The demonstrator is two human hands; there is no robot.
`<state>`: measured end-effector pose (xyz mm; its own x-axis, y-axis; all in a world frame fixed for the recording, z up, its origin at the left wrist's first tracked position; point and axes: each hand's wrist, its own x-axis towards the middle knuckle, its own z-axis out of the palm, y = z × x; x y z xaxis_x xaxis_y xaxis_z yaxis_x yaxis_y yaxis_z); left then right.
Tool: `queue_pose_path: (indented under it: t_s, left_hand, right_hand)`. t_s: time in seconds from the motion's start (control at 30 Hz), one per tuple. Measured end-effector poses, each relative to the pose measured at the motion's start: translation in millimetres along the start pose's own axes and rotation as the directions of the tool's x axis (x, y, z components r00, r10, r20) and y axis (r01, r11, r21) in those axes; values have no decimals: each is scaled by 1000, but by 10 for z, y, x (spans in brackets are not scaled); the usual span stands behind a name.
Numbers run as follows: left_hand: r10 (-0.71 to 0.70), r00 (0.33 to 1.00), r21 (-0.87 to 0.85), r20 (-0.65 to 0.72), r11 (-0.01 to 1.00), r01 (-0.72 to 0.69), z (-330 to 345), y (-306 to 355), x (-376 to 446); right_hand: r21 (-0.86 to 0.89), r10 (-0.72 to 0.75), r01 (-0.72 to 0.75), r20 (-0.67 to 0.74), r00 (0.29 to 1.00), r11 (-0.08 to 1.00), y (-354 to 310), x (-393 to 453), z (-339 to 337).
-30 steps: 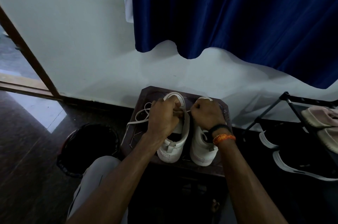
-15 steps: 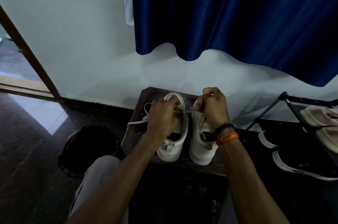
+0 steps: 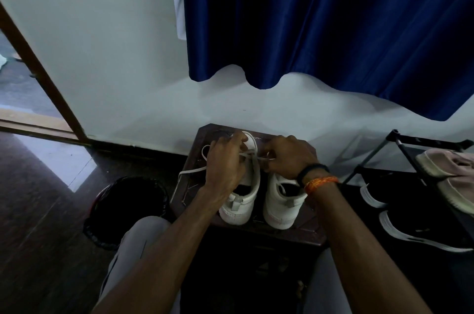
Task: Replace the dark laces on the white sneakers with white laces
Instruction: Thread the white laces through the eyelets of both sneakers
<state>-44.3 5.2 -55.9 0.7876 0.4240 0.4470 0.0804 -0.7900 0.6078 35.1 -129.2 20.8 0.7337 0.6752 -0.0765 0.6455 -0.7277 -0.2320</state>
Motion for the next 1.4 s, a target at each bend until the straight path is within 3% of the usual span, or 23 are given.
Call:
queue_pose_path:
  t_s: [0.07,0.17,0.3,0.37,0.47,0.5,0.57,0.63,0.7,0.77,0.83,0.9,1.0,1.03,1.1,1.13,1.2,1.27,1.33,1.4]
  left_hand:
    - [7,1000,-16,-24,1000,-7,23,-21,-8]
    - [-3,995,3,-102,1000,3,29,-32,-22]
    - [-61,986,-3,-154,998,62,45,-40,-48]
    - [-105,982,-18,-157,995,103,52,-31,-60]
    - [-197,970,-65,-141,980,189,39,-21,-61]
    - [-216,968,-72,-131,976,208,34,-18,-63]
    - [-238,965,-76,-110,970,231,20,-19,-70]
    - [-254,962,-76,-97,966,247,14,-19,-73]
    - [-262,960,-84,-94,963,254,15,-16,-72]
    - [-262,961,-91,-90,963,254,19,-15,-65]
    - [-261,962,-97,-84,963,253,26,-18,-62]
    - [-264,961,-101,-81,962,255,28,-17,-65]
    - [-273,958,-108,-88,959,263,14,-10,-65]
    - [-276,957,-105,-88,958,267,11,-7,-65]
    - [-278,956,-96,-88,958,270,11,-2,-63]
    - [-277,957,-93,-86,959,269,11,-3,-65]
    - [-271,959,-93,-84,960,263,12,-4,-68]
    - [-275,958,-95,-79,959,268,12,-3,-65]
    - [-284,956,-93,-72,956,278,11,1,-64]
    - [-276,958,-93,-73,959,269,3,9,-67]
  right_hand:
    - [18,10,-10,-22,1000,1000,-1,-45,3]
    - [170,149,-115,-204,968,979,161,-78,37]
    - [335,427,-303,-402,810,892,444,-169,-92]
    - [547,500,-259,-353,791,796,468,-203,-142]
    - [891,423,-131,-74,903,435,301,-165,-176]
    - [927,351,-131,-1,936,352,225,-137,-178]
    - [939,238,-138,63,969,315,108,-71,-144]
    - [924,219,-147,71,973,353,71,-4,-80]
    - [821,257,-162,20,966,548,89,44,-4]
    - [509,261,-196,-59,963,838,127,90,53]
    - [177,197,-191,-16,980,966,104,83,67]
    - [5,119,-120,58,991,993,52,65,45]
    - [-75,34,-31,34,999,997,-2,8,13]
    - [-49,11,-11,6,1000,999,24,1,28]
    - [186,25,-18,-37,999,982,149,6,77]
    - [348,57,-35,-51,997,937,226,11,105]
    - [660,176,-86,-71,982,746,335,-8,113]
    - [902,280,-88,-37,959,423,364,-38,83]
    - [992,276,-74,43,960,103,306,-55,9]
    - [996,207,-87,84,975,3,199,-64,-46]
